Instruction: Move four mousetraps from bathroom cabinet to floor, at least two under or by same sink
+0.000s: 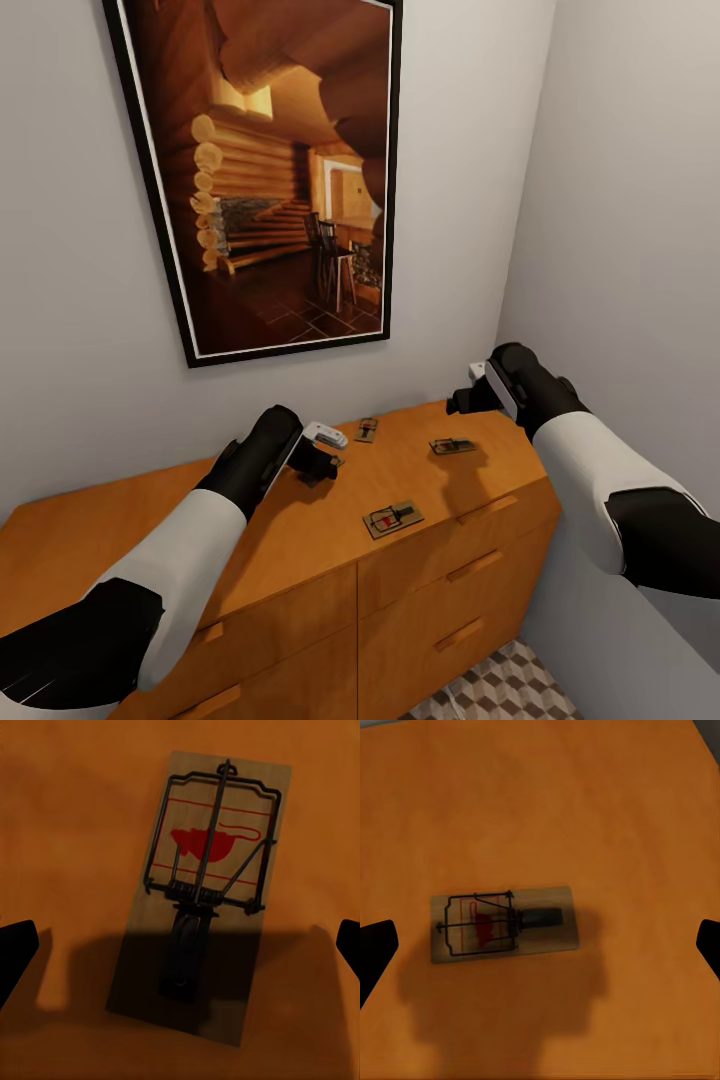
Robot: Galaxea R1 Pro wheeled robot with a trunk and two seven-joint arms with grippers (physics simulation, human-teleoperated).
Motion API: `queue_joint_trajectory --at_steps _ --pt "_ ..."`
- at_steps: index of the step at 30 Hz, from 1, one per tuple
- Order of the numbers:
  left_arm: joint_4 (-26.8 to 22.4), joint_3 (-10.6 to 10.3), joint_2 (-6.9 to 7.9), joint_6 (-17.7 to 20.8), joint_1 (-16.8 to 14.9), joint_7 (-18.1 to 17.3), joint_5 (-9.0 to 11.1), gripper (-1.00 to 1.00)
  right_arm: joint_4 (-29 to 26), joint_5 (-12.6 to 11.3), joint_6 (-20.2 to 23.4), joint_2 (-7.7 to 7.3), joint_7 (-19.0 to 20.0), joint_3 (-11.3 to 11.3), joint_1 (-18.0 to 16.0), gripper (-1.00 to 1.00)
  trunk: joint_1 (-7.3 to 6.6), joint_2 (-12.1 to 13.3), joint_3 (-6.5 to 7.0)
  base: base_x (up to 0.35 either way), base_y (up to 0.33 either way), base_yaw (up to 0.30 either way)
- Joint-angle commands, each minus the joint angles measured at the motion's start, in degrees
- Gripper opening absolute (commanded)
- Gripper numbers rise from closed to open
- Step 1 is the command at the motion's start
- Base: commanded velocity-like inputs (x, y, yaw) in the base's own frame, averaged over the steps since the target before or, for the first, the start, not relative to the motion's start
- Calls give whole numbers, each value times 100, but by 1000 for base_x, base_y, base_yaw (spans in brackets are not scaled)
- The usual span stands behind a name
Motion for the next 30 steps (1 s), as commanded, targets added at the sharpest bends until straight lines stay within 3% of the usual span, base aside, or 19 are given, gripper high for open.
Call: queue_joint_trajectory --at_steps 1,30 --pt "-5 -4 0 14 -4 -51 -61 100 -6 28 22 -8 43 38 -5 100 0 -4 -7 0 0 0" --pt "600 18 5 14 -2 -51 -44 100 113 56 22 -25 52 35 -5 100 0 -4 -7 0 0 0"
